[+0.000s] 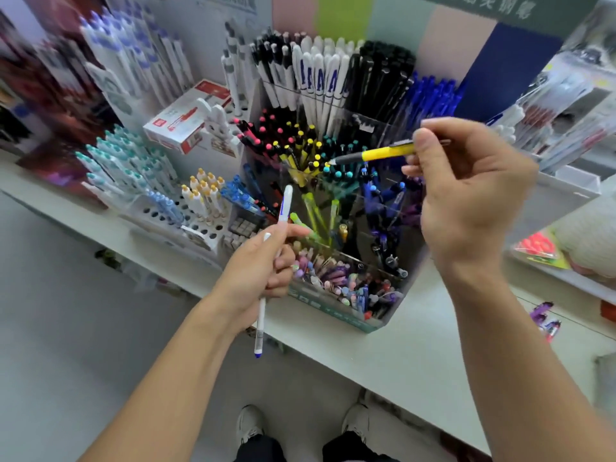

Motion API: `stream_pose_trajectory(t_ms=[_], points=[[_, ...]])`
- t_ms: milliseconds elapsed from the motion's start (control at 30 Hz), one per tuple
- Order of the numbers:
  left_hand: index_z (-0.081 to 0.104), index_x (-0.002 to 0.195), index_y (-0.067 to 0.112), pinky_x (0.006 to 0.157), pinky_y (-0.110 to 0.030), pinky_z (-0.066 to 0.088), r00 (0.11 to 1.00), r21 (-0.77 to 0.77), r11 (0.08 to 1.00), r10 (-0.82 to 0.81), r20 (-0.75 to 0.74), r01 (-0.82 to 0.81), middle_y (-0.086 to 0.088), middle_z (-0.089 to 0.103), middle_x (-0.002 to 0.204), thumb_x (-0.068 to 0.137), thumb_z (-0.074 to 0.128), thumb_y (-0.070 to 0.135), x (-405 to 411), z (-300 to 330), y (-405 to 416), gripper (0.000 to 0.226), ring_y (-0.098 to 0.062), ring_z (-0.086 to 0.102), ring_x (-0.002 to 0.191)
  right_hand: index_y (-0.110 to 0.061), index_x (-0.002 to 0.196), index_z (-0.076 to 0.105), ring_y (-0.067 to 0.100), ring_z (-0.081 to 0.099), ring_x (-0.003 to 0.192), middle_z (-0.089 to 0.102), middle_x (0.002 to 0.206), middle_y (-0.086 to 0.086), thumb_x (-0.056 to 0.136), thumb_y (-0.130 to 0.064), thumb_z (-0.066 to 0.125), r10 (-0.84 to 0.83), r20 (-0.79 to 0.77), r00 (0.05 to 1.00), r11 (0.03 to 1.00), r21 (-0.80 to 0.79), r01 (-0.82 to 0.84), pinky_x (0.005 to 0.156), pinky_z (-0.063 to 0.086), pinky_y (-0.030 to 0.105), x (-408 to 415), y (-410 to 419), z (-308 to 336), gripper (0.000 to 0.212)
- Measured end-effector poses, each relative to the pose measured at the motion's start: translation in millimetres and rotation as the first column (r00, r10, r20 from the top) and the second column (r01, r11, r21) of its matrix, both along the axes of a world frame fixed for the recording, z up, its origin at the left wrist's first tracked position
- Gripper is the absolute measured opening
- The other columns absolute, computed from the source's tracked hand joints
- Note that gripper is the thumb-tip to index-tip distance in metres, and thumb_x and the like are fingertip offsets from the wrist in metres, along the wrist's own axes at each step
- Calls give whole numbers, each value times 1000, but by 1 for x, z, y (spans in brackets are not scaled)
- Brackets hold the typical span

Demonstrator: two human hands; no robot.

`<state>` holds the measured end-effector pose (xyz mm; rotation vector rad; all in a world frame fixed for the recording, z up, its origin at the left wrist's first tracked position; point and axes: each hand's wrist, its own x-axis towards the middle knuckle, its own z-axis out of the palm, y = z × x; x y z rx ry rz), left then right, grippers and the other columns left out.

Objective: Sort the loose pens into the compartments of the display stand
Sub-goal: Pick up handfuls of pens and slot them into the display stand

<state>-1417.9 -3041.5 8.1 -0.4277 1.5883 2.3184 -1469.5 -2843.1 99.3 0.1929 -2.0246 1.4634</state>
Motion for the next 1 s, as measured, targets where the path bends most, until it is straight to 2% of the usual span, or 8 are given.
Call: stream_pose_trajectory(t_ms=[100,267,367,433,600,800,900,1000], points=[[64,112,11,33,-15,19,999,197,980,1,44,-10,4,29,62,107,39,32,-3,9,-7,33,-4,21,41,-13,96,78,8,71,73,75,85,-4,92,-19,72,43,-115,992,955,297,-7,69,59,31,-33,-37,5,9],[59,119,6,41,-17,27,995,394,918,8,96,-45,3,31,64,107,33,22,-2,19,-13,33,-6,27,47,-14,88,75,18,66,78,69,83,-1,85,-24,81,54,231,971,808,561,-179,75,59,37,-89,-81,-7,11],[61,107,8,48,-19,31,997,410,911,24,79,-55,3,34,65,108,36,26,0,20,-13,31,-9,30,54,-12,84,78,9,60,67,66,77,-1,82,-25,84,33,301,953,756,616,-221,67,51,20,-99,-83,4,15],[62,101,12,49,-20,33,999,337,941,10,41,-24,2,36,66,108,38,32,2,17,-16,32,-10,32,56,-12,82,80,3,57,58,69,72,1,78,-26,87,72,331,941,720,636,-279,62,50,15,-99,-80,17,16],[41,85,17,41,-19,25,1000,-58,998,-24,-3,24,3,34,62,108,38,39,0,14,-19,32,-9,29,48,-13,82,81,9,64,63,68,67,-1,73,-22,90,97,387,917,639,682,-356,77,60,28,-98,-84,24,15],[38,66,17,40,-22,29,993,-245,969,-36,-113,8,-13,33,69,99,55,43,-18,25,-18,46,-15,30,48,-6,94,79,24,68,91,75,93,10,94,-30,71,71,402,913,554,745,-371,88,54,38,-95,-88,3,25],[38,64,13,42,-22,24,967,-448,891,-176,-182,77,-6,28,56,92,69,41,-32,36,-20,50,-14,25,45,-11,97,77,9,64,67,73,81,3,99,-37,62,209,481,851,757,472,-453,68,52,29,-62,-65,6,30],[43,65,2,43,-21,26,914,-603,785,-338,-227,140,-1,33,53,87,77,36,-47,51,-13,52,-14,29,45,-6,94,77,8,56,53,71,72,12,96,-21,68,449,567,691,794,101,-599,52,49,27,-32,-47,9,17]])
